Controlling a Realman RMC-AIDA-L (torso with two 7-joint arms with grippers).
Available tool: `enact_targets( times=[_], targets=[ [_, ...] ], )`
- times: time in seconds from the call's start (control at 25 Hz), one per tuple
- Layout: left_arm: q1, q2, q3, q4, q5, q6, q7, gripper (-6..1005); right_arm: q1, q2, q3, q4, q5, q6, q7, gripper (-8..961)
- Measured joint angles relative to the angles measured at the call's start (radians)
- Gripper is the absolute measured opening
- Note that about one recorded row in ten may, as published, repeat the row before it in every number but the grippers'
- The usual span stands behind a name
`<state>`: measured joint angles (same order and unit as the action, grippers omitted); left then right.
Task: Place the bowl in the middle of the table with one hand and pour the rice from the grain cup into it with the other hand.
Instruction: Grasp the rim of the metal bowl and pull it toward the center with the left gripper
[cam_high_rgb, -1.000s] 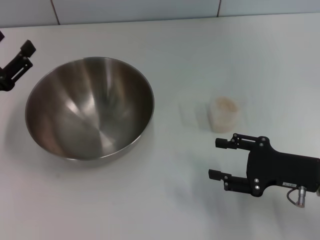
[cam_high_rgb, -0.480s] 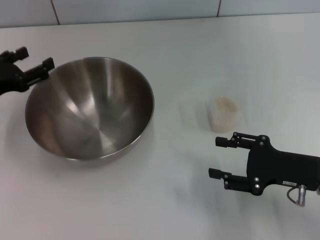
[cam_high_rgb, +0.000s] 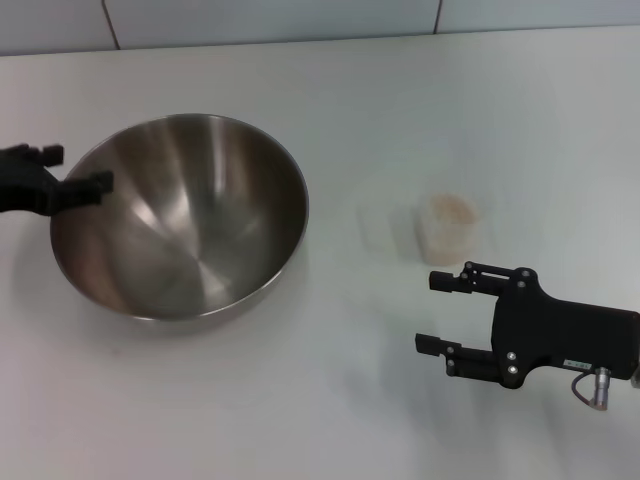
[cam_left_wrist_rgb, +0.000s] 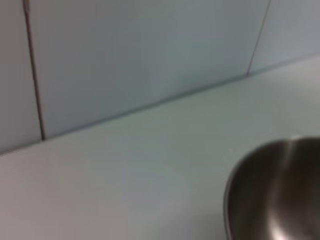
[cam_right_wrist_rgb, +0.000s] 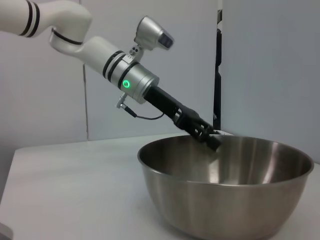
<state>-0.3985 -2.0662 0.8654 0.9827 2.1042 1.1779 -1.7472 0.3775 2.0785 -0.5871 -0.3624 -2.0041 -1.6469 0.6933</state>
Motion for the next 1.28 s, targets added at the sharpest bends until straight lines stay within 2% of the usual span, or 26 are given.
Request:
enact_targets(
  times=[0.08, 0.28, 1.28],
  targets=[
    [-0.014, 0.000, 0.028, 0.024, 0.069, 0.002, -0.063, 748, 0.001, 0.001, 0.001, 0.000, 0.000, 0.001, 0.000, 685],
    [-0.023, -0.001, 0.064, 0.058, 0.120, 0.012, -0.112, 744, 0.001, 0.002, 0.002, 0.000, 0.000, 0.002, 0.000, 685],
    [-0.029, 0.002, 0.069, 0.109, 0.132, 0.053, -0.134, 726, 0.003, 0.003, 0.004, 0.000, 0.001, 0.003, 0.000, 685]
  ],
)
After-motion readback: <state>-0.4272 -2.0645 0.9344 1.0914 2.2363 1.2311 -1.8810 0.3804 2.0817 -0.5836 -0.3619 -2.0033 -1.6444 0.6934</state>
